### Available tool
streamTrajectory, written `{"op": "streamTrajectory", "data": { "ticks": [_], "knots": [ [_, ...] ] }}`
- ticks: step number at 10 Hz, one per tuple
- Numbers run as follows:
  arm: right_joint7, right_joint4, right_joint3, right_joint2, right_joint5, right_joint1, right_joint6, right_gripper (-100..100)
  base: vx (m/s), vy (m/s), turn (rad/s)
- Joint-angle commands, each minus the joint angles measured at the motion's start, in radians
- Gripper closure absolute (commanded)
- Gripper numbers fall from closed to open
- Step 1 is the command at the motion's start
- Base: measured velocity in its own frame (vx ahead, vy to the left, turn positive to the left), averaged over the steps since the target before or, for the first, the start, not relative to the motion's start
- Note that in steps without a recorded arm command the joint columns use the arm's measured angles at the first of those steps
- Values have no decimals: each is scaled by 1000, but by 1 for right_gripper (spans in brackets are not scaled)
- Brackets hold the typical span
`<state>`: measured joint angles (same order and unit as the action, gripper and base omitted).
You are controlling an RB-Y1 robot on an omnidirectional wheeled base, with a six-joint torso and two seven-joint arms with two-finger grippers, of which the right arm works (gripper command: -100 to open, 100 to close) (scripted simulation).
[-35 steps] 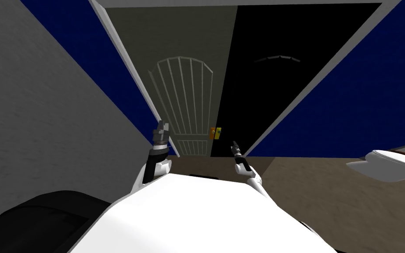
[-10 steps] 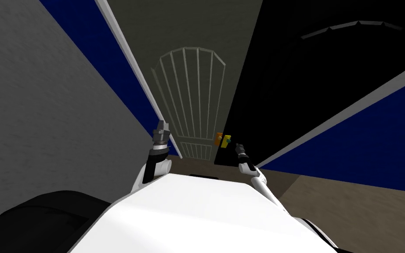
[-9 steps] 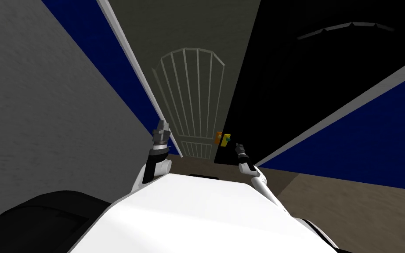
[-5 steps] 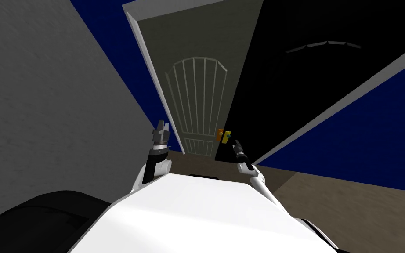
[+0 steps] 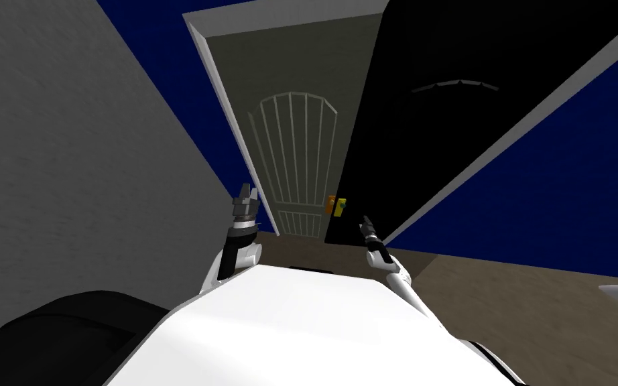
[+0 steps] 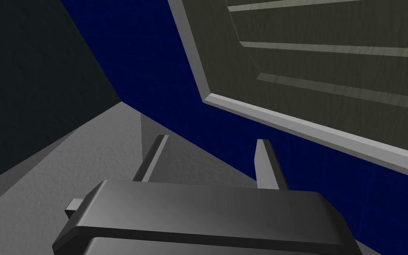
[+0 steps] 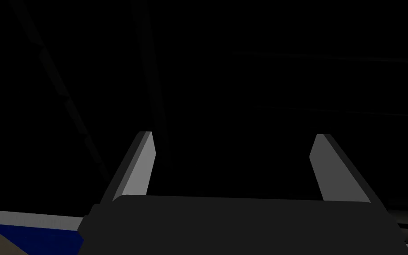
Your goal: Pull the door open
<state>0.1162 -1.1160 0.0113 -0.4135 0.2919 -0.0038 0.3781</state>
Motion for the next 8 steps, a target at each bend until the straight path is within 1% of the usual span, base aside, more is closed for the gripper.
{"op": "streamTrajectory", "data": {
  "ticks": [1,2,4,6,7,8],
  "knots": [
    [-4,22,-15,0,-1,1,9,-100,146,-91,-2],
    [-5,23,-14,4,-2,-4,10,-100,180,-55,59],
    [-6,20,-6,15,-5,-19,12,-100,206,3,94],
    [-8,11,12,34,-10,-41,14,-100,219,72,145],
    [-8,3,25,45,-13,-55,15,-100,221,136,184],
    [-8,6,18,36,-11,-43,15,-100,99,68,33]
  ]
}}
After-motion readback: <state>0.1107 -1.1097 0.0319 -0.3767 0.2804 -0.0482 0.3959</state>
